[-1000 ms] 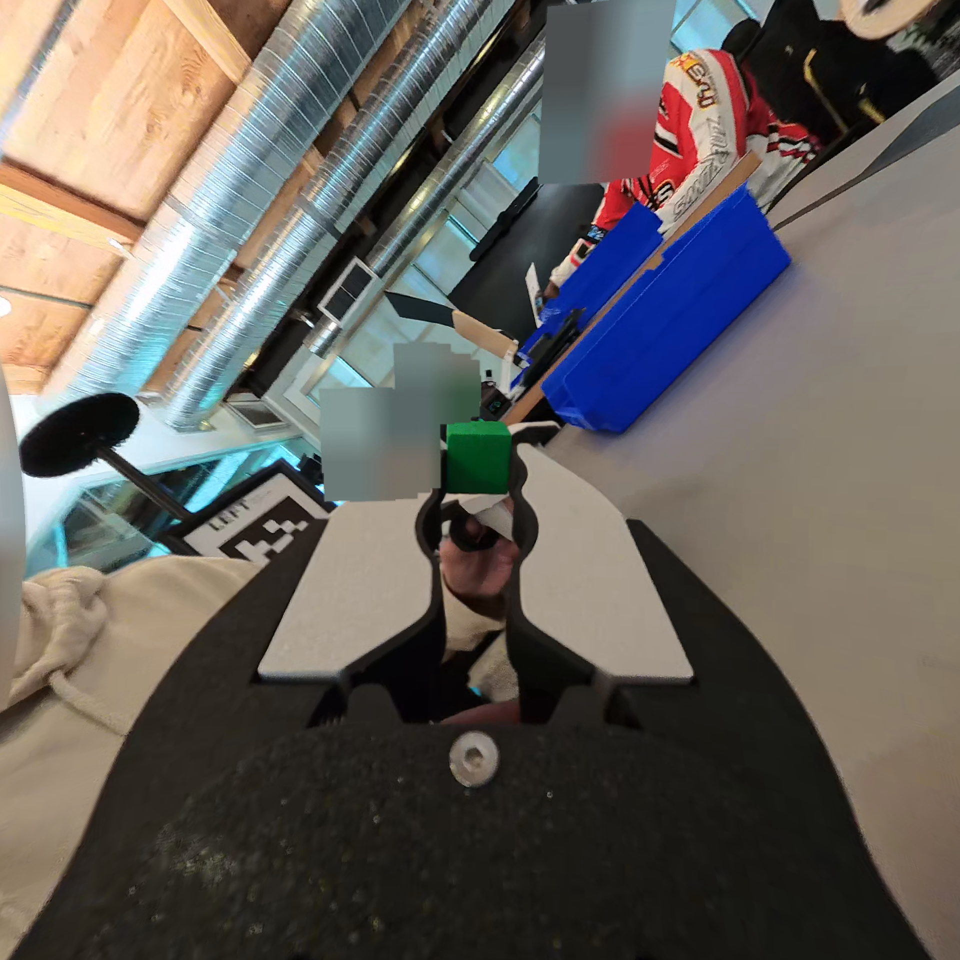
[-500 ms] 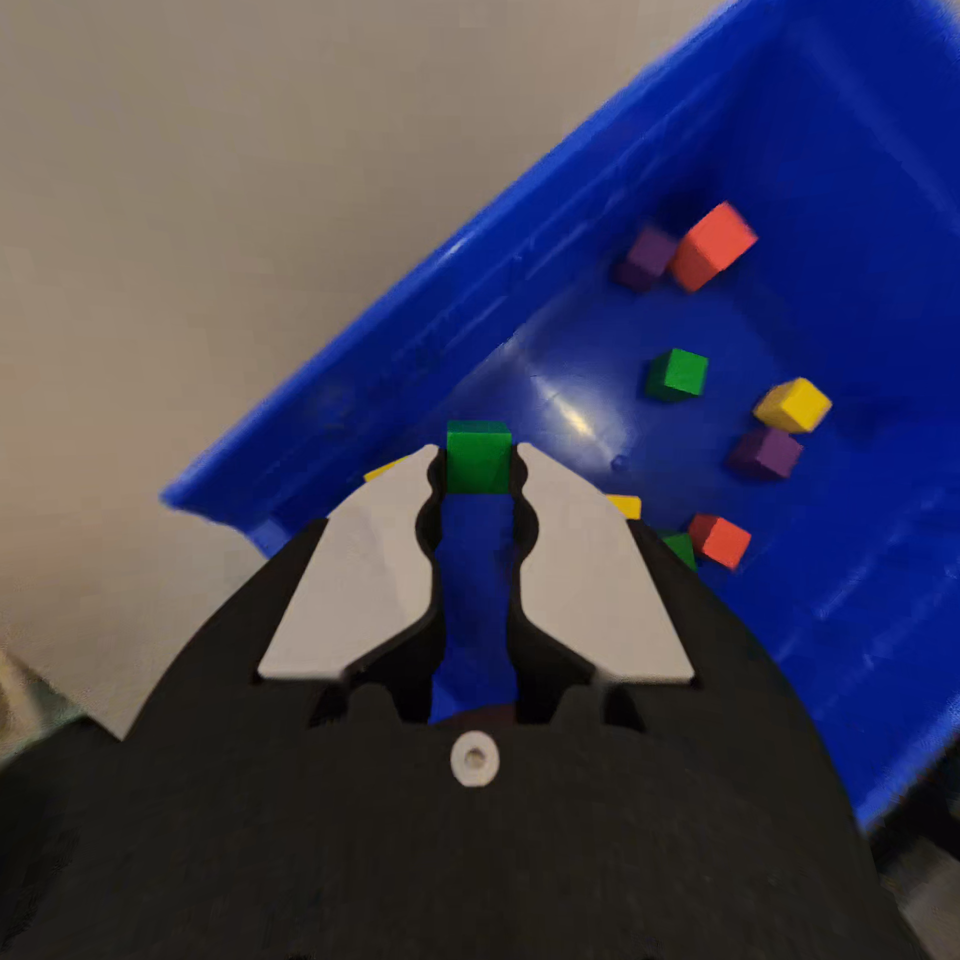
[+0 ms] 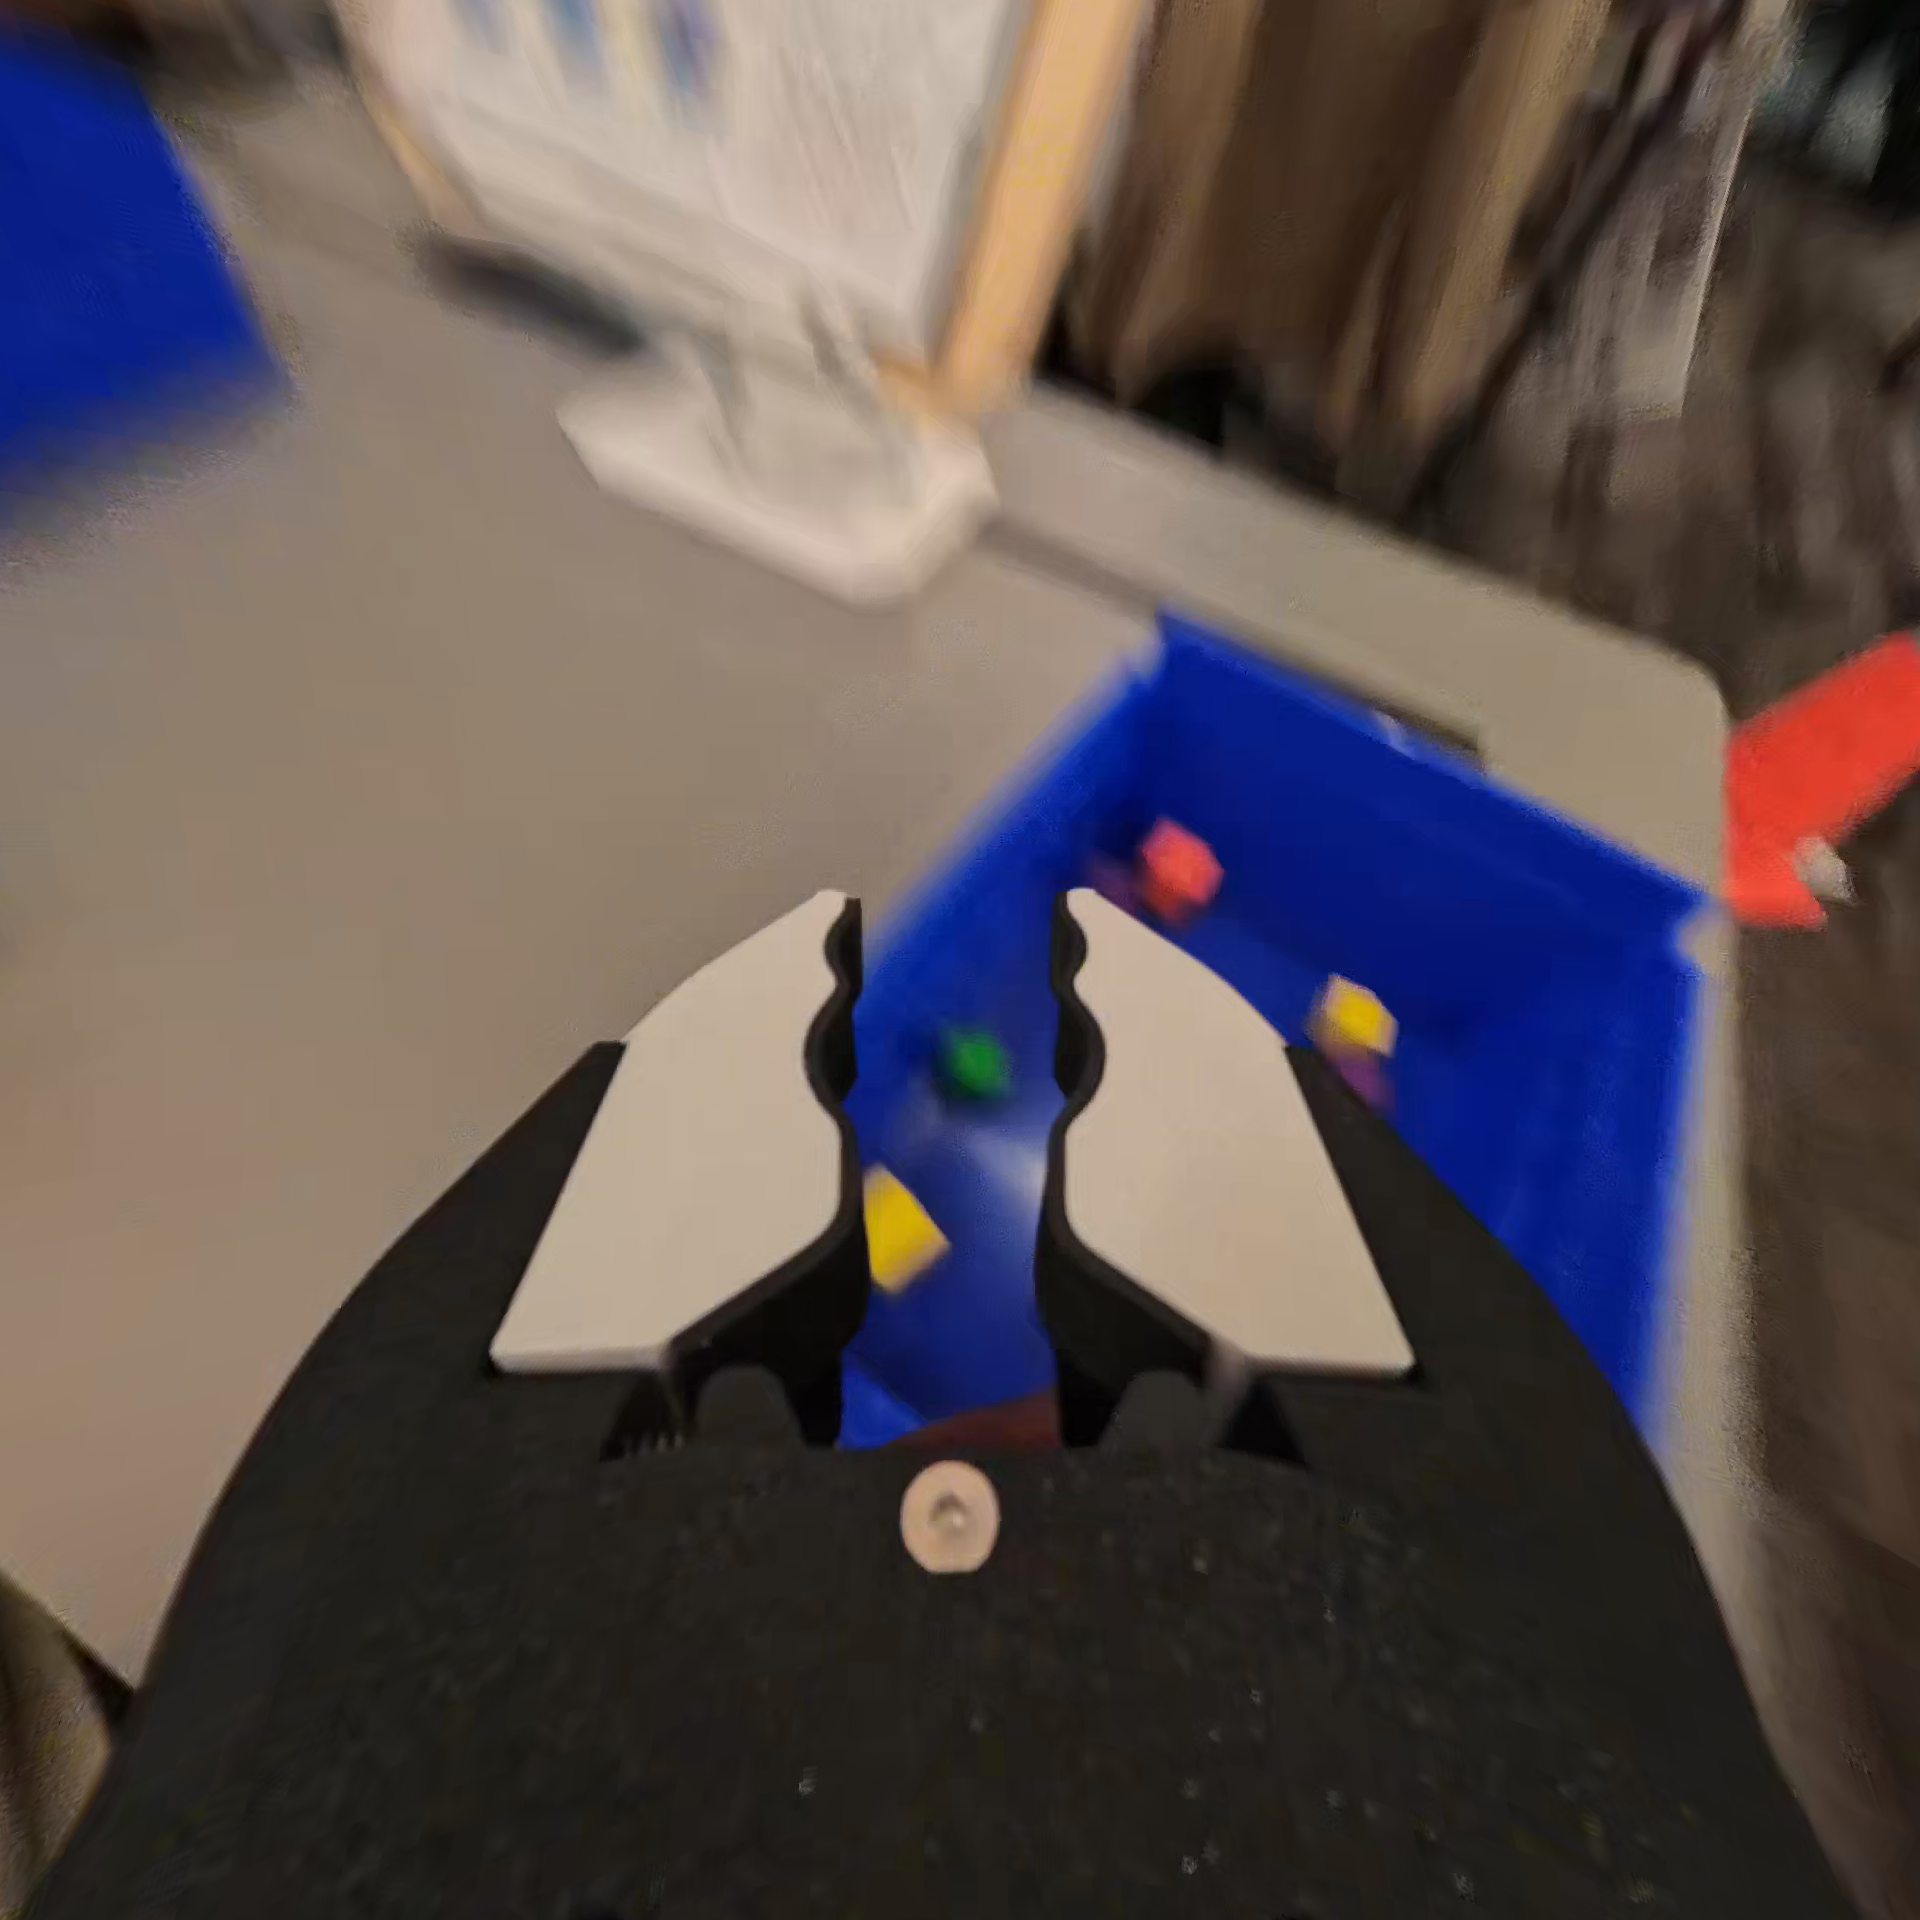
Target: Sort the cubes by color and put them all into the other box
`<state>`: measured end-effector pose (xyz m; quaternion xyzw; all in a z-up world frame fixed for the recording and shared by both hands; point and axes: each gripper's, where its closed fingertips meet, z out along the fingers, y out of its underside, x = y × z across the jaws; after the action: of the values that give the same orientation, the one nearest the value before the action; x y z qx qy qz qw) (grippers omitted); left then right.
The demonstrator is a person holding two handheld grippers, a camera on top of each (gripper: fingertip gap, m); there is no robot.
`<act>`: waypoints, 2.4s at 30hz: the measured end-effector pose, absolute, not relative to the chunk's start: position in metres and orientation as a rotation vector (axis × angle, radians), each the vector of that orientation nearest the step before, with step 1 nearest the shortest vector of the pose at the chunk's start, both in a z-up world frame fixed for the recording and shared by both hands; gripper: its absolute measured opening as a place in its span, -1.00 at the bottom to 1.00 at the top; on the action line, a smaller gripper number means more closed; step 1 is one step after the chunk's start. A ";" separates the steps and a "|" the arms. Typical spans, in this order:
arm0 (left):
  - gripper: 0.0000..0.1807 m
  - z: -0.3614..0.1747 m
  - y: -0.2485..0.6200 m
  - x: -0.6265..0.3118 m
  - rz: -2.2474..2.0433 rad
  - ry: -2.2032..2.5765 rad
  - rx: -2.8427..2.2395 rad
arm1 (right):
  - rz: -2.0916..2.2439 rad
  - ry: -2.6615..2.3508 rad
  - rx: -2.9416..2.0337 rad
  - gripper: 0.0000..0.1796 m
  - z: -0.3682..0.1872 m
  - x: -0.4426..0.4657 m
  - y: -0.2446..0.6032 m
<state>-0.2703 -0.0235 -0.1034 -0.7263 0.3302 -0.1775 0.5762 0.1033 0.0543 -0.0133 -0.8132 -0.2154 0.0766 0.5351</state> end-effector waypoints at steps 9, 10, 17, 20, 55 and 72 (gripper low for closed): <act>-0.44 -0.107 0.000 -0.295 -0.325 0.525 -1.854 | 0.532 -0.365 -1.673 -0.59 -0.073 -0.080 -0.020; -0.43 -0.106 0.001 -0.299 -0.286 0.509 -1.849 | 0.491 -0.353 -1.696 -0.57 -0.083 -0.082 -0.020; -0.38 -0.120 -0.010 -0.307 -0.222 0.491 -1.884 | 0.476 -0.398 -1.708 -0.56 -0.099 -0.089 -0.027; -0.38 -0.129 -0.016 -0.304 -0.274 0.489 -1.915 | 0.472 -0.395 -1.726 -0.55 -0.103 -0.088 -0.027; -0.38 -0.131 -0.030 -0.290 -0.327 0.590 -1.912 | 0.128 0.065 -1.910 -0.16 -0.115 0.042 0.017; -0.19 -0.107 -0.001 -0.030 -0.746 0.850 -1.898 | -0.068 0.321 -1.653 -0.36 -0.065 0.161 -0.074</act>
<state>-0.0296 -0.0007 -0.1071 -0.7675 0.3435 -0.3015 0.4495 0.1614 -0.0736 -0.0652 -0.7322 0.1422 -0.0301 0.6654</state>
